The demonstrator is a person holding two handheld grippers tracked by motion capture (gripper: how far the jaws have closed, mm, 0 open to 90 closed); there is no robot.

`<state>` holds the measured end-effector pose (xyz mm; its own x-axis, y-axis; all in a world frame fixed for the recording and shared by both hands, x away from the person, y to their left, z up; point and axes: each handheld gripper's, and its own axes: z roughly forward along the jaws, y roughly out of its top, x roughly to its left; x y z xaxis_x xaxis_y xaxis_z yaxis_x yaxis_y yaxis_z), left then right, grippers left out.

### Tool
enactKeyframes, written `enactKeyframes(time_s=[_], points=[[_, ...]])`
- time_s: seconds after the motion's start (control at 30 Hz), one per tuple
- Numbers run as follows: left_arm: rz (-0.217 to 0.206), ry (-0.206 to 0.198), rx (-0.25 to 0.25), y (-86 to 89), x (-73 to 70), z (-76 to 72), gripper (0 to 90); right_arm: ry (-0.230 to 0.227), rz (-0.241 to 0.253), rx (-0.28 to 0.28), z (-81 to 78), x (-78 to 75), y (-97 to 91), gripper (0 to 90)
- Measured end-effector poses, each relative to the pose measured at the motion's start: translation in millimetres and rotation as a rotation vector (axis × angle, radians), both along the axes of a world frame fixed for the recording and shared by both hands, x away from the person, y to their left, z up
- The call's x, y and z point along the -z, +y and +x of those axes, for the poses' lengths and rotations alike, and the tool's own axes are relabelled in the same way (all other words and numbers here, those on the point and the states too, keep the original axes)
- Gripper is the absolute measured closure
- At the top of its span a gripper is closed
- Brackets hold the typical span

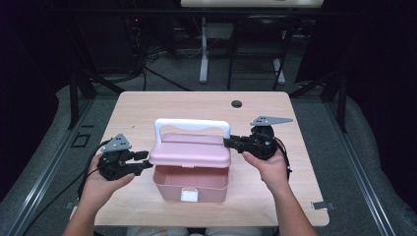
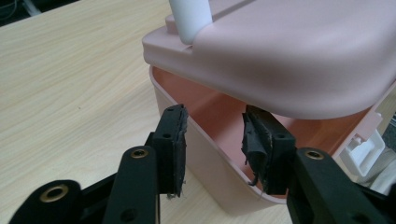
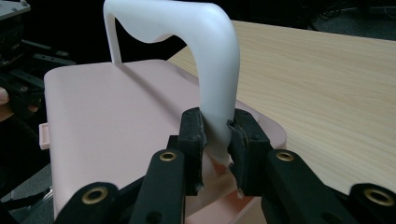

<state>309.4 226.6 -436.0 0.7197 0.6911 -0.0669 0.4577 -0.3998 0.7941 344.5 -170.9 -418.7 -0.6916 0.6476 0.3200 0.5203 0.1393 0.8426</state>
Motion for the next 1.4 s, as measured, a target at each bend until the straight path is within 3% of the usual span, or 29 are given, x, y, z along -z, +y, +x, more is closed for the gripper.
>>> enactKeyframes(time_s=[0.27, 0.6, 0.8, 1.07, 1.27, 1.4], points=[[-0.010, -0.041, 0.009, -4.4, -3.4, -4.5, 54.0, 0.002, 0.005, 0.000, 2.3, 0.1, 0.1, 74.9], [-0.014, -0.063, 0.010, -7.0, -7.5, -5.6, 53.5, -0.004, 0.008, -0.001, 2.7, 1.6, -0.9, 73.6], [-0.031, -0.089, 0.017, -8.8, -11.9, -5.0, 52.9, -0.053, -0.018, 0.042, -1.3, 0.7, -3.1, 68.1], [-0.053, -0.130, 0.016, -10.7, -17.9, -3.3, 52.4, -0.068, -0.011, 0.075, -6.5, 0.7, -10.8, 67.6], [-0.080, -0.161, -0.003, -11.0, -23.1, -1.2, 51.5, -0.062, -0.023, 0.095, -10.2, 2.6, -14.4, 64.9], [-0.080, -0.155, 0.004, -11.7, -27.8, 2.5, 49.6, -0.046, -0.036, 0.102, -13.0, 5.4, -15.4, 62.5]])
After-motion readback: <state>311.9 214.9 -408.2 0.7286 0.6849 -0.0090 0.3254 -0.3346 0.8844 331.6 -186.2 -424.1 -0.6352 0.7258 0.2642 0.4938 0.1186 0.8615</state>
